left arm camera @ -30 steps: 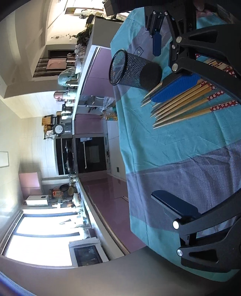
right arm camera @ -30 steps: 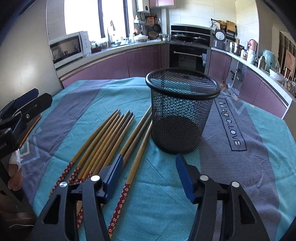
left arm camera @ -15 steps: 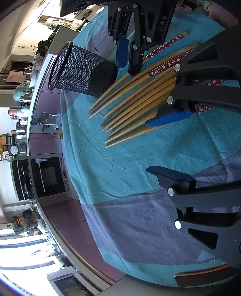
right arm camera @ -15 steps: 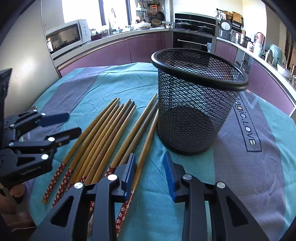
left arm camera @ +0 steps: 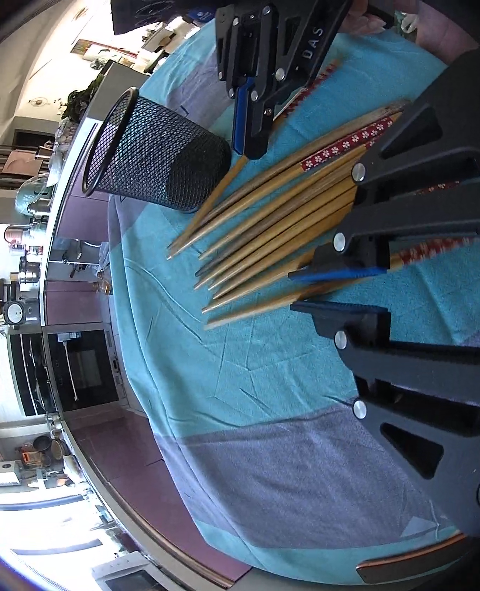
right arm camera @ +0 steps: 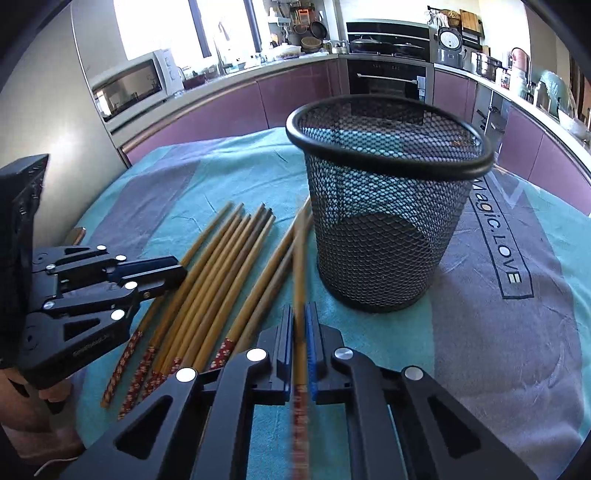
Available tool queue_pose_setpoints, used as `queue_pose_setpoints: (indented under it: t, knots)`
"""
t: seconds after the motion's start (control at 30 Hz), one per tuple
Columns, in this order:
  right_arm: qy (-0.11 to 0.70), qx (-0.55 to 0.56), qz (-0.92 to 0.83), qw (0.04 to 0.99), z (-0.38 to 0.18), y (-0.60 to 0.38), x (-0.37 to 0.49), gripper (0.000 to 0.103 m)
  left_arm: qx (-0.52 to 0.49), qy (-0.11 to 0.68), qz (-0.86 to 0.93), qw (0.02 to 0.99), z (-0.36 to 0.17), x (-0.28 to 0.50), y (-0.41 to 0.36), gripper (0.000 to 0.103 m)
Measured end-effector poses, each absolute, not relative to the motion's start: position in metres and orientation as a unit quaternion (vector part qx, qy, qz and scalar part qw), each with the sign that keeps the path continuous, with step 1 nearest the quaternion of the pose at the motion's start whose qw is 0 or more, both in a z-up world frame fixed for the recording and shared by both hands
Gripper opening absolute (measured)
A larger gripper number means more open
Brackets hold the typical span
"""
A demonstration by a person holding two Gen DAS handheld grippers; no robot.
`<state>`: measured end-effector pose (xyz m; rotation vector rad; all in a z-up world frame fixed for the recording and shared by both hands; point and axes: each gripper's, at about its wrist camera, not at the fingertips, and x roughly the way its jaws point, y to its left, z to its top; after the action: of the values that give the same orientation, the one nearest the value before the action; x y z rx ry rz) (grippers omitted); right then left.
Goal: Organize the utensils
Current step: 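Lift the chopstick upright with the right tool over the mesh cup while the left tool carries its own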
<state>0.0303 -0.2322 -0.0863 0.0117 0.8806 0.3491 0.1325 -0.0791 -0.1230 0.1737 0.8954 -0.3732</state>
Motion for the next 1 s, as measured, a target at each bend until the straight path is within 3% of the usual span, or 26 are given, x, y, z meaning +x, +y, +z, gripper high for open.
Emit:
queue_pose_setpoints:
  t: [0.23,1.0]
  knots:
    - [0.377,0.016,0.205,0.903,-0.053,-0.243,0.010,0.006,0.038,0.403,-0.198,0.893,-0.094,0.124,-0.071,0.008]
    - [0.216,0.058,0.215,0.951,0.058,-0.295,0.008,0.006,-0.045,0.233,-0.306,0.922,0.087,0.089,-0.064,0.008]
